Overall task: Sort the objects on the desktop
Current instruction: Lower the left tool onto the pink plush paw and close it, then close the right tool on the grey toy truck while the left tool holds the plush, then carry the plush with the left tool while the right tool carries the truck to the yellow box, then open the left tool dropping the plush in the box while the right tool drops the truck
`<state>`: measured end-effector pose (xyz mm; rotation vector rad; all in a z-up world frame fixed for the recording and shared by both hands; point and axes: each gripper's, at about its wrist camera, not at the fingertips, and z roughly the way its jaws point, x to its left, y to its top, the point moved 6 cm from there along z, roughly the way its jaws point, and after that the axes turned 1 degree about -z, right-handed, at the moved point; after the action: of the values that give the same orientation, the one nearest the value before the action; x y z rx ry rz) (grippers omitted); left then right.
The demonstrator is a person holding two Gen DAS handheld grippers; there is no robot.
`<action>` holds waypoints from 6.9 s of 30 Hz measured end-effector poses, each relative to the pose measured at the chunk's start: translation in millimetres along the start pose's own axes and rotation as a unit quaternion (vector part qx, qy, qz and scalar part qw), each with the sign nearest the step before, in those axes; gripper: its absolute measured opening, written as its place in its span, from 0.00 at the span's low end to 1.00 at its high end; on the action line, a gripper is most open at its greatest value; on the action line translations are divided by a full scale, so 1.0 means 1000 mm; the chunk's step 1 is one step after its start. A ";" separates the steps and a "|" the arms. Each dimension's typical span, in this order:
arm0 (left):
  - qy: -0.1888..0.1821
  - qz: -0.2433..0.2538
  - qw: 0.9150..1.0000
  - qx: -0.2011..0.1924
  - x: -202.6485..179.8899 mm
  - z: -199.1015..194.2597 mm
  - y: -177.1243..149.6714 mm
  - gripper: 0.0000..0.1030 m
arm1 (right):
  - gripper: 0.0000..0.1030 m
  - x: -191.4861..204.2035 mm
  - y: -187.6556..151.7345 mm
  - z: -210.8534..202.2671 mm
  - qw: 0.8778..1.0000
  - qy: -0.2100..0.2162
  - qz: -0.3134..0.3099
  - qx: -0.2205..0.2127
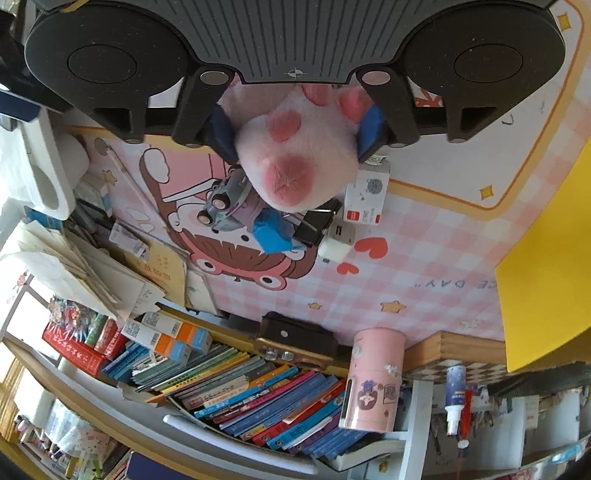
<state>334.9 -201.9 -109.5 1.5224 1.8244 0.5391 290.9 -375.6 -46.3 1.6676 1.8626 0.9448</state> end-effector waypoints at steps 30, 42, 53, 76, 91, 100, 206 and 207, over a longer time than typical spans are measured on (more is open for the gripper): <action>0.055 -0.052 0.996 -0.052 0.080 -0.143 -0.010 0.59 | 0.73 0.065 0.038 0.169 0.983 0.061 -0.173 0.025; 0.039 -0.039 0.997 -0.048 0.070 -0.146 -0.009 0.59 | 0.62 0.060 0.035 0.156 0.988 0.065 -0.142 0.016; 0.018 -0.029 0.997 -0.063 0.062 -0.162 -0.014 0.59 | 0.62 0.062 0.012 0.078 0.993 0.070 -0.099 0.015; -0.067 -0.041 0.994 -0.078 0.097 -0.200 -0.040 0.59 | 0.62 0.104 -0.038 -0.047 0.995 0.057 -0.082 0.008; -0.079 -0.046 0.993 -0.075 0.163 -0.243 -0.064 0.59 | 0.62 0.170 -0.071 -0.085 0.997 0.037 -0.074 0.005; -0.089 -0.044 0.993 -0.069 0.191 -0.264 -0.074 0.59 | 0.62 0.203 -0.097 -0.108 0.997 0.028 -0.073 0.007; 0.193 0.017 0.972 -0.130 0.310 -0.162 0.079 0.59 | 0.62 0.403 0.060 0.122 0.926 0.219 -0.308 0.003; 0.190 0.004 0.973 -0.134 0.313 -0.163 0.080 0.60 | 0.62 0.407 0.056 0.123 0.917 0.218 -0.334 0.006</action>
<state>247.3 137.1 -19.4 1.3066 1.9273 1.0969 355.2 48.4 -43.4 0.7261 2.4823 1.0370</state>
